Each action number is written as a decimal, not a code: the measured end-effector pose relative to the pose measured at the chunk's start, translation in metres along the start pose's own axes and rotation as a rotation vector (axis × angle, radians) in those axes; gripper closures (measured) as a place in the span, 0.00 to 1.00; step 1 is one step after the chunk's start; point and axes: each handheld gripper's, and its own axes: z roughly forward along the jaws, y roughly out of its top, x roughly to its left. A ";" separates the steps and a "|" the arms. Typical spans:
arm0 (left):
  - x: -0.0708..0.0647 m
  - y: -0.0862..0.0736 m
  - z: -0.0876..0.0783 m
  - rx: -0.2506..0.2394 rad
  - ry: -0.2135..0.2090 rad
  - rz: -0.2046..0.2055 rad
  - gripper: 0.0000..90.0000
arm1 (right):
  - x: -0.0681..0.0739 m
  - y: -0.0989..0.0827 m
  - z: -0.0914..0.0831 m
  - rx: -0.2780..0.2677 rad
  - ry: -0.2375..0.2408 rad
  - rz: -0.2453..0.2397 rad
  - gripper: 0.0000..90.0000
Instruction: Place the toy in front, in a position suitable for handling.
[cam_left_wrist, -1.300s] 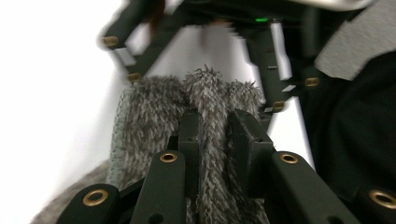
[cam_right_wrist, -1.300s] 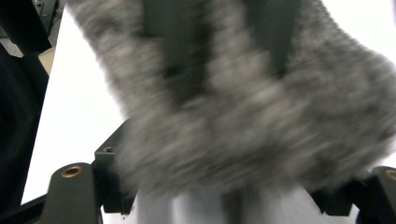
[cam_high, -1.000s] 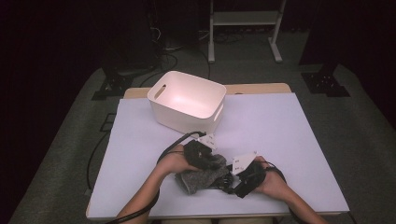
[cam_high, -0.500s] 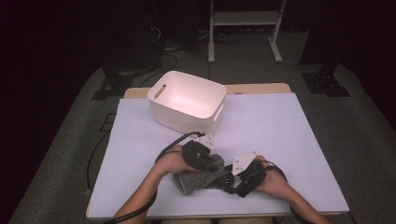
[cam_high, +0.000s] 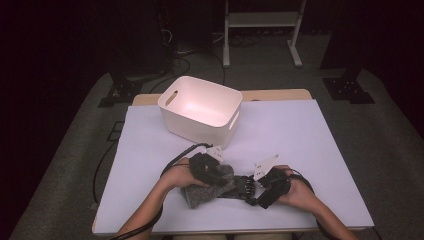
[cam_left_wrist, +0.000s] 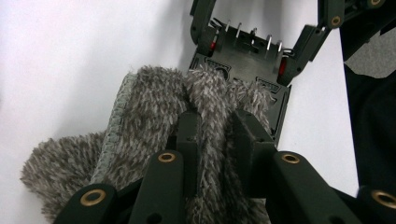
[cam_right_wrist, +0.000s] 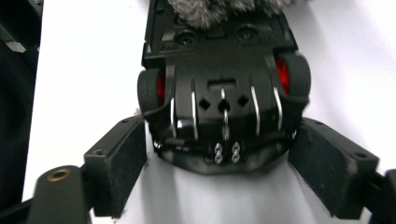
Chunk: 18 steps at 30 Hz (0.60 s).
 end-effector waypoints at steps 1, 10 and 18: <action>0.000 -0.001 0.000 0.000 -0.002 0.000 0.82 | 0.000 0.000 -0.001 -0.002 0.002 0.007 0.19; -0.006 0.000 0.000 0.002 -0.006 0.020 0.81 | -0.004 0.015 -0.014 -0.066 0.031 0.052 0.17; -0.005 -0.001 -0.001 -0.001 -0.013 0.023 0.80 | -0.015 0.033 0.003 -0.038 0.093 0.070 0.17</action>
